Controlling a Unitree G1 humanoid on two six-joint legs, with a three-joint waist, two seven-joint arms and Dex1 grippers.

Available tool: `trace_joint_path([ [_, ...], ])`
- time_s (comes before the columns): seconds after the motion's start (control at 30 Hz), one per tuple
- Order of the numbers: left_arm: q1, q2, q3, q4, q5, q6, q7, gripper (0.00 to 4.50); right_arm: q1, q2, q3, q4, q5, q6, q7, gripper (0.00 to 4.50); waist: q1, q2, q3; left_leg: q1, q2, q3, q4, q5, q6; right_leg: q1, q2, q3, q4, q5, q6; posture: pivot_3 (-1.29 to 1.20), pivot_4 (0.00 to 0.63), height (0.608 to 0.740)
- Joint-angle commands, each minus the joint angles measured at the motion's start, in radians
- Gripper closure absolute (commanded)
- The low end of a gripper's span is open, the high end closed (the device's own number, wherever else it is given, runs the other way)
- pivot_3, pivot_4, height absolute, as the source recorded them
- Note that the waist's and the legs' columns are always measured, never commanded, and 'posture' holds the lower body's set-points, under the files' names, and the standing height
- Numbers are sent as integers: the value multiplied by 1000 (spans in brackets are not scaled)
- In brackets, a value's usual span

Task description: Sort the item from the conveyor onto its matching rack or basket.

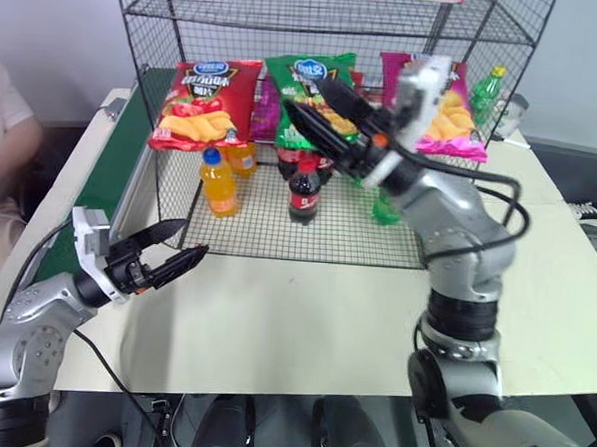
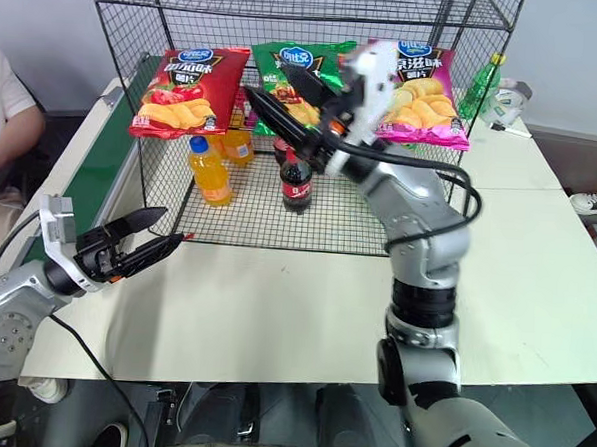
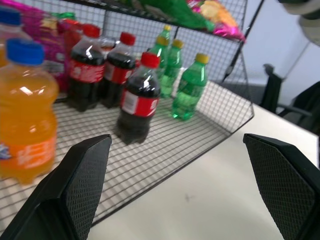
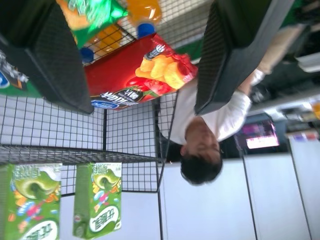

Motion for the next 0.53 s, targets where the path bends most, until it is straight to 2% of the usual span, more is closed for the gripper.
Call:
trace_joint_path([
  [0.03,15,42,61,-62,-42,32,13,0,90,-100,-69,-122,142,56,64,1167,4,0,0,0,0,0,0,0,0,0,0,0,0,0,0,0,150,739],
  [0.17,59,101,108,-86,-4,51,56,0,338,-312,-133,-211,224,67,226,1167,9,0,0,0,0,0,-2,0,1,0,0,0,-2,0,0,0,150,739],
  [0.3,68,139,152,-67,50,42,132,0,470,-459,-208,-164,216,19,313,1167,2,0,0,1,0,0,-1,-1,1,1,0,1,-2,0,0,0,150,739],
  [0.4,71,166,160,-22,72,25,109,0,544,-537,-213,-98,135,-79,385,1167,5,0,0,4,0,0,0,0,1,5,2,1,-1,0,0,0,150,739],
  [0.53,53,179,150,59,137,-67,72,0,563,-550,-212,-11,98,-157,396,1167,6,0,0,5,0,0,0,-1,1,6,2,1,-2,0,0,0,150,739],
])
